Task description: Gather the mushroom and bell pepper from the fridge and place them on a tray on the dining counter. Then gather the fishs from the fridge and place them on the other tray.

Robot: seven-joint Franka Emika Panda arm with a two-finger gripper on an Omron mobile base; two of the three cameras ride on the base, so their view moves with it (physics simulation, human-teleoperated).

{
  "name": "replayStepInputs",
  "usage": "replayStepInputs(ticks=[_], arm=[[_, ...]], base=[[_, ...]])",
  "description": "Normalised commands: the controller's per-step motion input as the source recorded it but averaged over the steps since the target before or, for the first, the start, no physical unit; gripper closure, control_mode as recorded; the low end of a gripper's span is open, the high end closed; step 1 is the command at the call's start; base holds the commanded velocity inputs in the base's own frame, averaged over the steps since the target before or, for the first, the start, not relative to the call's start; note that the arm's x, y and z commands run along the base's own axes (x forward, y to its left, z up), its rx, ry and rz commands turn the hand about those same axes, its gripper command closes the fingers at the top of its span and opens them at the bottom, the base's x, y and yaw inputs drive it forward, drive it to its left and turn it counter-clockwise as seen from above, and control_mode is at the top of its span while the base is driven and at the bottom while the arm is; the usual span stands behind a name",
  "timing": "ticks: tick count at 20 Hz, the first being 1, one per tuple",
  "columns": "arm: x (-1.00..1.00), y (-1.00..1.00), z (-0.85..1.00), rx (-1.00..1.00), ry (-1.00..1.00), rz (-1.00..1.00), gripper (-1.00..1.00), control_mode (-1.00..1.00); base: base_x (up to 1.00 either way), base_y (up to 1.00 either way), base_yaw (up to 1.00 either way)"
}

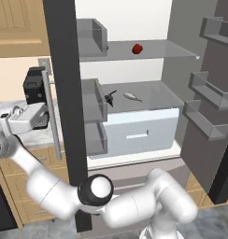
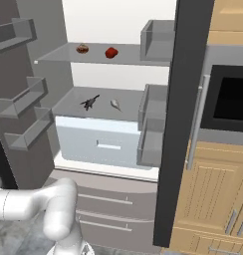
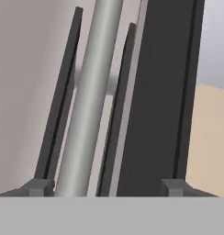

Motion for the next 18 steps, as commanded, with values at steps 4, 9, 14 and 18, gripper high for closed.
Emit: replayStepInputs(ticks=[4, 9, 14, 18], arm=[[-0.42, 0.19, 0.00, -0.02, -0.09, 0.21, -1.00, -1.00], [-0.74, 0.00, 0.00, -0.02, -0.09, 0.26, -1.00, -1.00], [-0.40, 0.35, 0.00, -0.02, -0.07, 0.24, -1.00, -1.00], [0.24, 0.24, 0.01, 0.00, 0.00, 0.12, -1.00, -1.00]], base=[[0.00, 0.00, 0.00], [0.00, 0.00, 0.00], [0.00, 0.00, 0.00], [0.00, 0.00, 0.00]])
